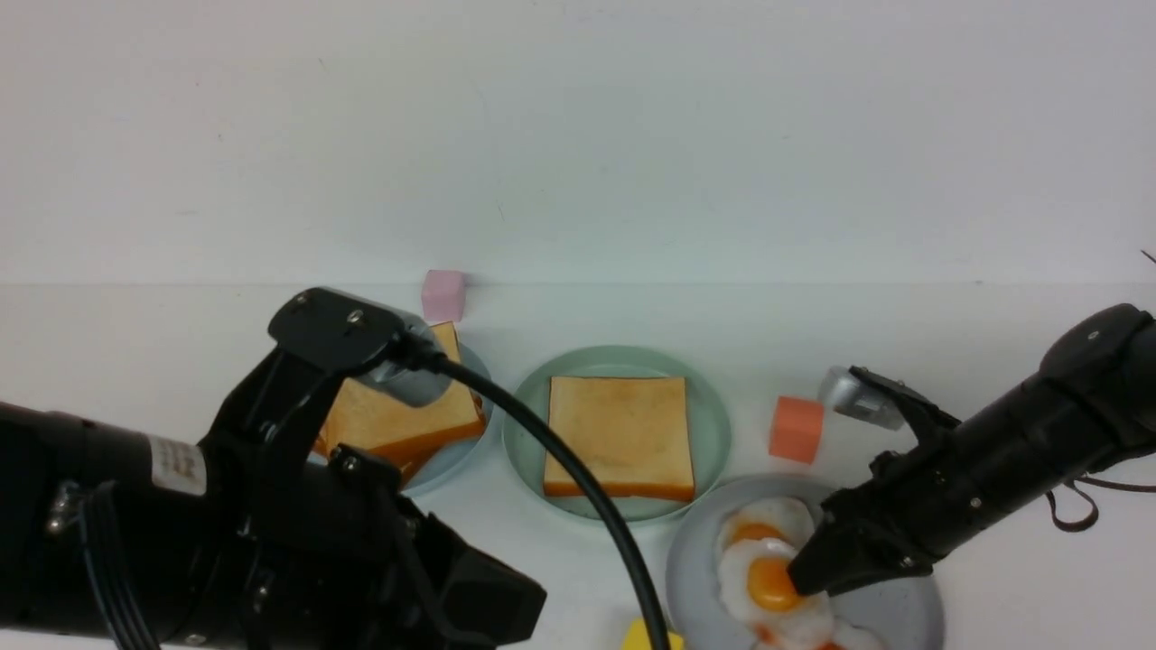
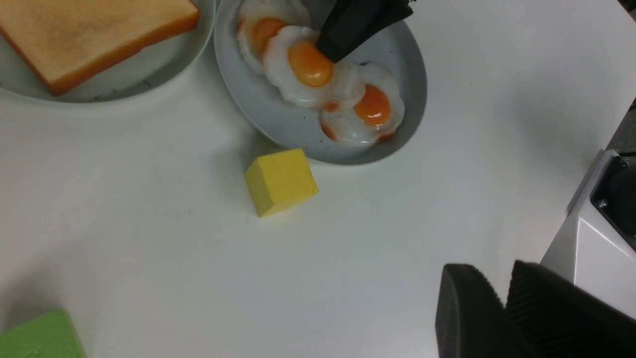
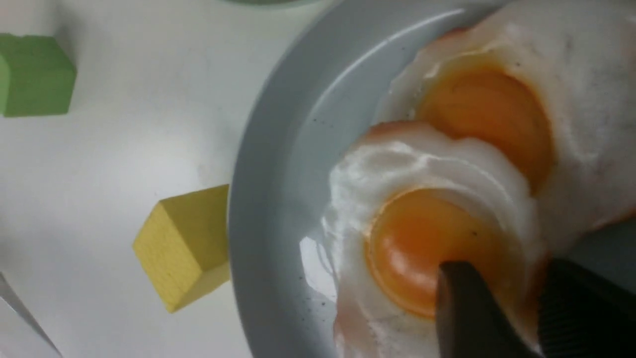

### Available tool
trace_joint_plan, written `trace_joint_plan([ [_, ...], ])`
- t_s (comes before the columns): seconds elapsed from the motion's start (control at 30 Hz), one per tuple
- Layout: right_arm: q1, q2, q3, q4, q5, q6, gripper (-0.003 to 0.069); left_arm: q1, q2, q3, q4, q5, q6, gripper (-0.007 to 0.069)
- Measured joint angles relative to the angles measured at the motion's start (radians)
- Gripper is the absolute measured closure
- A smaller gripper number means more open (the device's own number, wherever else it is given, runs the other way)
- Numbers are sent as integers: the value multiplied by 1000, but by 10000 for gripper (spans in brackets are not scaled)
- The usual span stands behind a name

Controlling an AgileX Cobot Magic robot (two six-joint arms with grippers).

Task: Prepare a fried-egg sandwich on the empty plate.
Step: Use the right arm to grab a fried egg, then use the right arm to place the fried egg on the slice of bread in the middle

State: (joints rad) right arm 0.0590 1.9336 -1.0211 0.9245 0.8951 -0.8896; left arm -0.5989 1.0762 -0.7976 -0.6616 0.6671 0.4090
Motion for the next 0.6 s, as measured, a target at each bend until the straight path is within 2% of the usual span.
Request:
trace_joint_plan([
  [0.07,-17,2,0,-2,13,0,567,0,0,0,0,0,0,476],
  [0.13,-35,1,0,-3,28,0,599,0,0,0,0,0,0,473],
  [0.4,-73,-110,-1,23,69,0,594,0,0,0,5,-2,0,470],
  [0.5,-48,-144,-44,41,86,10,594,0,0,0,31,-17,0,467],
  [0.6,21,-143,-150,37,86,74,594,0,0,0,71,-28,0,465],
])
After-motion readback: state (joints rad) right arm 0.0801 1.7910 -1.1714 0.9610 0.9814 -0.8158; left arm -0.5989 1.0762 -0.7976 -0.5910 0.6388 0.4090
